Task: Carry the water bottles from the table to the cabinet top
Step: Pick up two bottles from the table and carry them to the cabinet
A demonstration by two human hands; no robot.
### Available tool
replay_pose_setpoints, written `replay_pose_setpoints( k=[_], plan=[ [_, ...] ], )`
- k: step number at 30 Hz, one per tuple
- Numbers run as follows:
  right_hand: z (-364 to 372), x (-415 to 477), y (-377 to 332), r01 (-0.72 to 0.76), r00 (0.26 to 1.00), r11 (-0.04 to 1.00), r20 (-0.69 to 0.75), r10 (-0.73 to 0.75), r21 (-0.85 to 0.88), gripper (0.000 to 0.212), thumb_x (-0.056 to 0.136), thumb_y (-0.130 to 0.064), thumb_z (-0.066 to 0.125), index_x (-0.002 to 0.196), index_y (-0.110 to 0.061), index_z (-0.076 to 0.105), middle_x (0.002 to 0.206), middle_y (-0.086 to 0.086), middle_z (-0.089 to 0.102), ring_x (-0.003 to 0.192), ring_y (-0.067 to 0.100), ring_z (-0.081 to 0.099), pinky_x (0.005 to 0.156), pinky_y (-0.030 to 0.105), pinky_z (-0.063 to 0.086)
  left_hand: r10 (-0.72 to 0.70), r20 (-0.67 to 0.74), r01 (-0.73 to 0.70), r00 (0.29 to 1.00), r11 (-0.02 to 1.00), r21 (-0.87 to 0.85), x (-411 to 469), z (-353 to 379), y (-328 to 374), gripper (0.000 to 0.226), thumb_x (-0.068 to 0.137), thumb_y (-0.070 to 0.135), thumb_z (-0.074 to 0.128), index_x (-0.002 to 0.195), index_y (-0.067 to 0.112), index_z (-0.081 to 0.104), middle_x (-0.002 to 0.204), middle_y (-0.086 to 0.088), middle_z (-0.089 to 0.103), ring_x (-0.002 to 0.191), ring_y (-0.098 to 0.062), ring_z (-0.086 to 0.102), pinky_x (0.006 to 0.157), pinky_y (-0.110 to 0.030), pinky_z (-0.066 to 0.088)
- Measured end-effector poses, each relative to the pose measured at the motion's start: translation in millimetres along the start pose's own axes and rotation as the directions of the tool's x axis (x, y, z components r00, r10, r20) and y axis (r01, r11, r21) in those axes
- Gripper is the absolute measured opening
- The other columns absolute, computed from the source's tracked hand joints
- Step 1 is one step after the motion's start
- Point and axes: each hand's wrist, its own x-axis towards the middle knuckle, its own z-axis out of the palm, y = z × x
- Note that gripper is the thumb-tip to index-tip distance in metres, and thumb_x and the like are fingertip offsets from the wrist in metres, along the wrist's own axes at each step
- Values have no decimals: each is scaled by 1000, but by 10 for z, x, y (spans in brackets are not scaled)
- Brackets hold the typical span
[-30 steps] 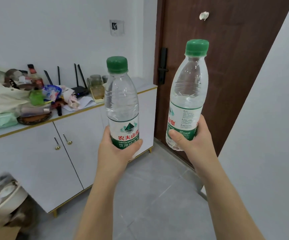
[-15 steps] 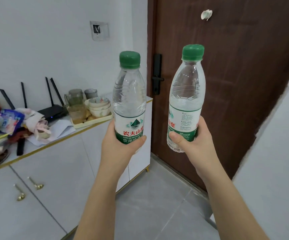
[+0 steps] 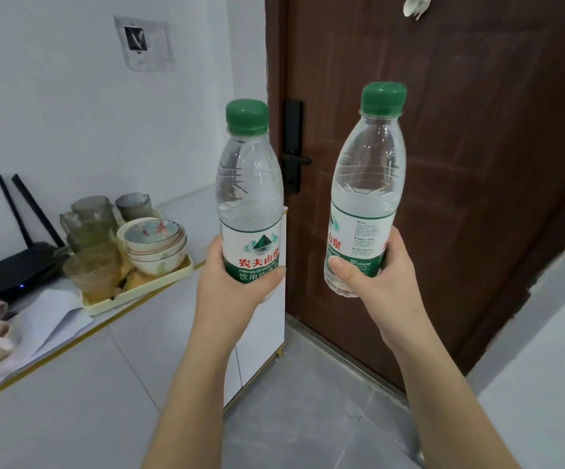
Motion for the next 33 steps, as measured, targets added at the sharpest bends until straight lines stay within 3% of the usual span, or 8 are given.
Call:
replay_pose_setpoints(
  k=[6,9,17,20,26,30,33],
  plan=[
    [99,746,412,-28,998,998,52,25,61,60,76,-3,79,123,-26,49,105,-16,65,95,-7,64,65,15,54,-18,-69,17,997,1000,-5,644,242,-263,63,66,9,85,120,21,55,108,5,68,99,-13,66,63,-16,55],
    [186,1240,633,-29,994,994,108,18,103,59,77,0,78,123,-24,50,100,-17,66,90,-8,65,63,15,54,-24,-136,26,990,1000,12,1034,393,-399,60,67,9,85,118,21,54,106,4,69,98,-15,67,62,-22,55],
    [360,2683,1004,-19,967,991,254,-15,133,62,77,0,79,125,-25,48,106,-16,64,92,-11,63,67,11,53,25,-293,-17,956,999,29,2178,871,-442,55,68,9,84,113,20,55,101,4,69,90,-11,67,61,-19,54],
    [460,3111,1296,-58,948,992,317,18,117,61,76,-1,80,123,-25,49,106,-14,65,93,-5,65,72,17,54,23,-366,-13,930,999,30,2517,1039,-645,55,68,5,83,114,16,54,99,-2,69,88,-14,68,65,-24,57],
    [736,3441,1994,-181,917,979,377,133,94,68,75,1,80,129,-23,46,114,-9,64,94,-9,64,67,13,53,-90,-458,116,885,993,29,2898,1147,-1233,56,69,4,81,114,19,51,101,-2,67,92,-16,67,81,-40,57],
    [993,3677,2339,-233,894,969,408,182,79,69,75,-3,81,128,-28,45,116,-11,64,103,-3,64,83,22,55,-128,-498,176,858,983,51,3162,1121,-1569,52,71,3,80,112,18,51,99,-3,67,90,-15,66,77,-37,56],
    [1256,3898,2554,-241,887,969,417,200,49,70,74,-3,81,126,-30,44,115,-13,64,102,-4,63,82,19,54,-154,-524,214,838,975,56,3435,1054,-1822,53,70,1,79,113,15,50,99,-3,66,88,-14,65,72,-30,55]
  ],
)
